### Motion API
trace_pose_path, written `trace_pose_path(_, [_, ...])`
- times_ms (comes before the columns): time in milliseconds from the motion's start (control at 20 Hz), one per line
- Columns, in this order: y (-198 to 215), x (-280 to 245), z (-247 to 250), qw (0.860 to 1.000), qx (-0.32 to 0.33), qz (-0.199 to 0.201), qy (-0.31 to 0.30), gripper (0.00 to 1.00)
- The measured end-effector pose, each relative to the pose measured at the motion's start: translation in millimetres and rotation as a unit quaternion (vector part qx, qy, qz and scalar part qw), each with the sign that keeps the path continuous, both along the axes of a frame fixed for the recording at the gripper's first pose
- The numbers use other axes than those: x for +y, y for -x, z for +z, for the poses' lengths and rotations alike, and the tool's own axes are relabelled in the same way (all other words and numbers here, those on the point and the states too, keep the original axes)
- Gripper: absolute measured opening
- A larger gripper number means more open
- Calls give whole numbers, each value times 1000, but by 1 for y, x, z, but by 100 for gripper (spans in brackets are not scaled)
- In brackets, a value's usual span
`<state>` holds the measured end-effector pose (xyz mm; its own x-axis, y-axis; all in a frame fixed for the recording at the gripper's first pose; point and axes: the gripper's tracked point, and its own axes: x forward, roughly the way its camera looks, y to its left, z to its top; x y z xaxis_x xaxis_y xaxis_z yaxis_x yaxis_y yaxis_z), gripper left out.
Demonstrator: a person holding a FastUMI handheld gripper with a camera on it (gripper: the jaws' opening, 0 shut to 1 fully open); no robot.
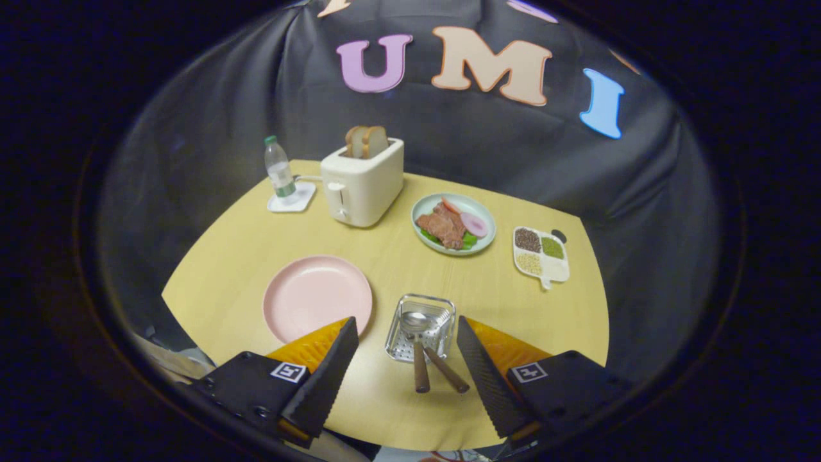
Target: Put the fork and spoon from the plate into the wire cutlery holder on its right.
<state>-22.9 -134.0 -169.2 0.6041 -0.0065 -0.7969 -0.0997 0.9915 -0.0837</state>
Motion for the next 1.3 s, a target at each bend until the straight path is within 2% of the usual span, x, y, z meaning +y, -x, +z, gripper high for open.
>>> trace_pose_path(300, [-2, 5, 49, 989, -135, -54, -2, 99])
trace_pose_path(650, [-1, 8, 106, 958, -278, -75, 11, 99])
trace_pose_path(850, [4, 9, 114, 944, -321, -82, 12, 99])
trace_pose_path(1300, [8, 21, 122, 930, -360, -75, 14, 99])
